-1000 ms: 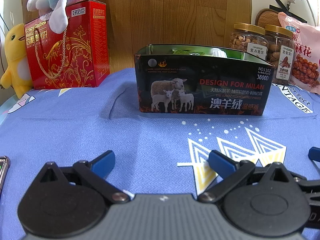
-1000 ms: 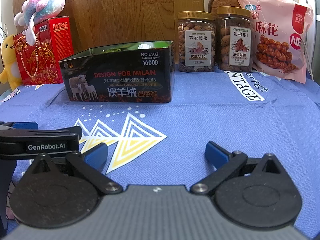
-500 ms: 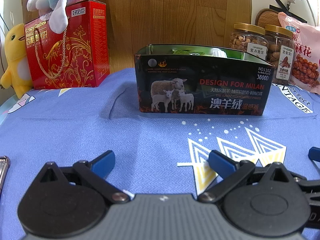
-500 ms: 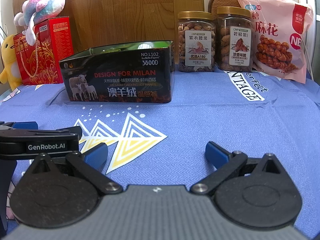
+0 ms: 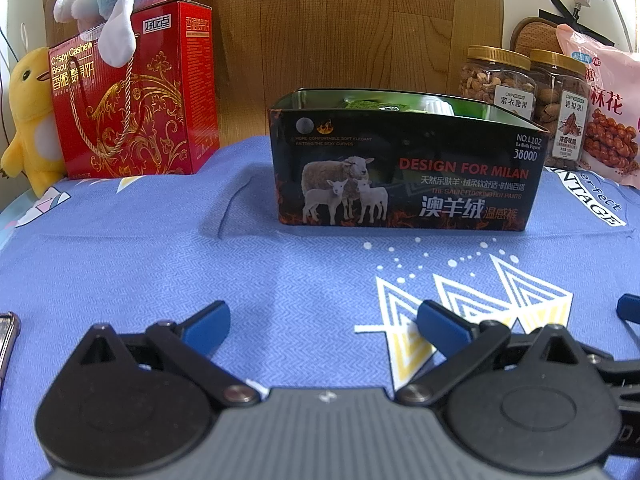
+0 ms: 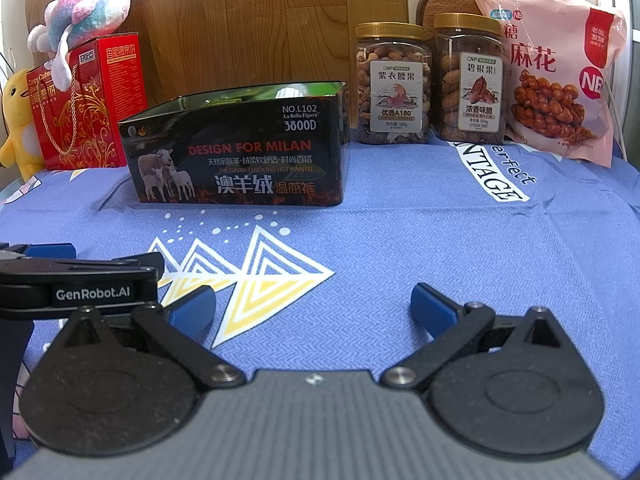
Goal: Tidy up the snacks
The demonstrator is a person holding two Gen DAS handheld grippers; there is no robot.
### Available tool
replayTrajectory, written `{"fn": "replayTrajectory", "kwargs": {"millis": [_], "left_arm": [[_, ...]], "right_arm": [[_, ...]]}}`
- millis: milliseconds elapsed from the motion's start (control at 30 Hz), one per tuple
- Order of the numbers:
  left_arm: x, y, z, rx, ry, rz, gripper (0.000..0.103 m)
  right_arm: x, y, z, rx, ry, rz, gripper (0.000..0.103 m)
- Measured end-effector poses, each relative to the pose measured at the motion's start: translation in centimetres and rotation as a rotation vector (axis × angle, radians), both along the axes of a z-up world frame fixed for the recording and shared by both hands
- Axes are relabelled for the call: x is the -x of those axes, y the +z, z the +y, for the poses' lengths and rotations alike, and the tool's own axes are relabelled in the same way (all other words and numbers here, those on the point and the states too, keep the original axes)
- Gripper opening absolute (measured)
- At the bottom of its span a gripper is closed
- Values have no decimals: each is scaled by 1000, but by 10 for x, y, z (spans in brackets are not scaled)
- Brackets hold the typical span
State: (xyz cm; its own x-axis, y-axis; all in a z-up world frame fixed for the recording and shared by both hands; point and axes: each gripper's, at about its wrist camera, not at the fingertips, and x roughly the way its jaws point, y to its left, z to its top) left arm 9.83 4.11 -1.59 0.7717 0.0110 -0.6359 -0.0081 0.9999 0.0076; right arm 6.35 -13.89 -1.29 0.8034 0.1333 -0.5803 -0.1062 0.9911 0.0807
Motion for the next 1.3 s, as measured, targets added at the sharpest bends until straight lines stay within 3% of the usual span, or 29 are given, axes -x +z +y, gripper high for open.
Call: {"fn": "replayTrajectory", "kwargs": {"millis": [967, 1300], "left_arm": [[-1, 1, 0, 3, 23, 14, 103], [29, 6, -3, 15, 53, 53, 103]], "right_arm": [[0, 0, 0, -6, 0, -1, 103], [19, 7, -8, -44, 26, 32, 103]]}}
